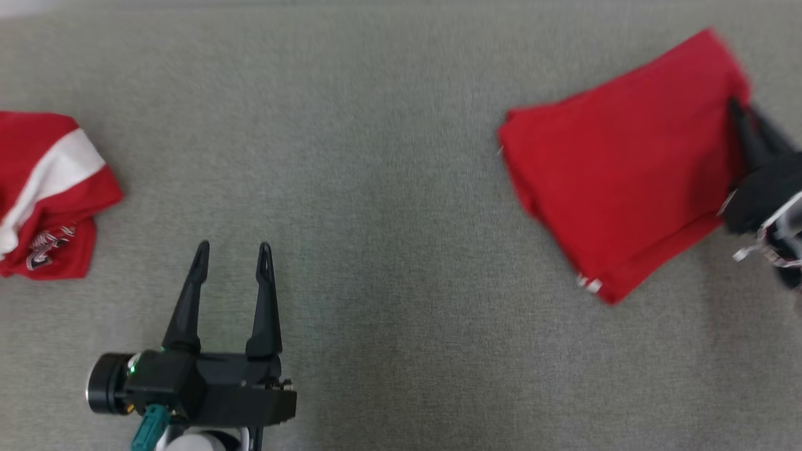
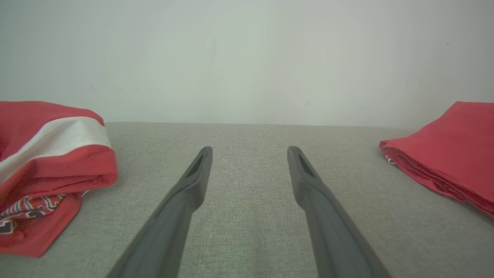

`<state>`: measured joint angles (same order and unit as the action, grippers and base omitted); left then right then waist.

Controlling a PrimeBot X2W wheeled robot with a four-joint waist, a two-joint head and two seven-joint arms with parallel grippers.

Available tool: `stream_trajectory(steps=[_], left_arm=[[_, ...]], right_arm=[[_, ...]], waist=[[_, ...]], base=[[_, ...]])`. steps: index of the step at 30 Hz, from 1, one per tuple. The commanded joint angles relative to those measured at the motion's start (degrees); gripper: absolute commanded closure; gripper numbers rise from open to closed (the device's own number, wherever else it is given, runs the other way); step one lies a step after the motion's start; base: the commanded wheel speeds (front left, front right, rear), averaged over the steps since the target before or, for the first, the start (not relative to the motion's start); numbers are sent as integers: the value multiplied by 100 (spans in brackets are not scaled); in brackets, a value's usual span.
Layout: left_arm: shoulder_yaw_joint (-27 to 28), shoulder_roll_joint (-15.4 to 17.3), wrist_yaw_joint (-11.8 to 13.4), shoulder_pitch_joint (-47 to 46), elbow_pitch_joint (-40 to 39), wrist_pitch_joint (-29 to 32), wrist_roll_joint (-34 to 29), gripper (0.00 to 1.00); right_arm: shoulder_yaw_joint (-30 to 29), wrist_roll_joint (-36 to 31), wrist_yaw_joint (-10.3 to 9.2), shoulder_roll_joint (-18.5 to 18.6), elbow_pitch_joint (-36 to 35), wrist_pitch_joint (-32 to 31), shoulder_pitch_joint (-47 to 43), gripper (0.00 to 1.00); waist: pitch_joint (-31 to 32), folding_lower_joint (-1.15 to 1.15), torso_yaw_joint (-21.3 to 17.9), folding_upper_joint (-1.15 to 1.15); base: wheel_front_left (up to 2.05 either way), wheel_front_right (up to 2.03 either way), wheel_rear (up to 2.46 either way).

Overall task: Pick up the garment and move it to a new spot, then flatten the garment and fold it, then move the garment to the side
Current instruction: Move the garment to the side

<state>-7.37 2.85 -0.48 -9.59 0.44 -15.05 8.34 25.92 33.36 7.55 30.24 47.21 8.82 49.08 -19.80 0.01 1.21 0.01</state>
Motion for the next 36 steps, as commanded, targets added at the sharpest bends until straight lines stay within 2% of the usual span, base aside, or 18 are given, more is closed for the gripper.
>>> stream_trajectory(steps=[1, 10, 20, 28, 33, 34, 35, 36], left_arm=[[27, 7, 2, -201, -106, -17, -121, 0], [185, 78, -39, -299, -516, -17, -461, 0], [316, 263, -15, -86, -965, -17, -646, 0], [330, 317, -20, -8, -1098, -17, -678, 0], [311, 312, -3, -71, -1095, -17, -691, 0], [308, 305, -6, -77, -1100, -17, -689, 0], [302, 300, -3, -80, -1100, -17, -682, 0], [302, 295, 0, -82, -1097, -17, -672, 0]], right_arm=[[19, 117, -15, 253, -10, 49, 257, 100], [242, 284, -15, 1025, 48, 151, 957, 100], [580, 439, -15, 1721, 148, 152, 1617, 100], [971, 441, -15, 2017, 343, 83, 2183, 100], [1213, 407, -15, 2022, 603, 70, 2501, 100], [1244, 349, -15, 2052, 695, 106, 2566, 89], [1297, 272, -15, 2074, 768, 152, 2624, 35], [1322, 259, -15, 2046, 860, 172, 2662, 0]], waist=[[-831, -1, -271, -1], [-1402, -1, -730, -1], [-1645, -1, -1178, -1], [-1752, -1, -1209, -1], [-1809, -1, -1135, -1], [-1815, -1, -1116, -1], [-1817, -1, -1095, -1], [-1813, -1, -1079, -1]], base=[[0, 0, 0], [0, 0, 0], [0, 0, 0], [0, 0, 0], [0, 0, 0], [0, 0, 0], [0, 0, 0], [0, 0, 0]])
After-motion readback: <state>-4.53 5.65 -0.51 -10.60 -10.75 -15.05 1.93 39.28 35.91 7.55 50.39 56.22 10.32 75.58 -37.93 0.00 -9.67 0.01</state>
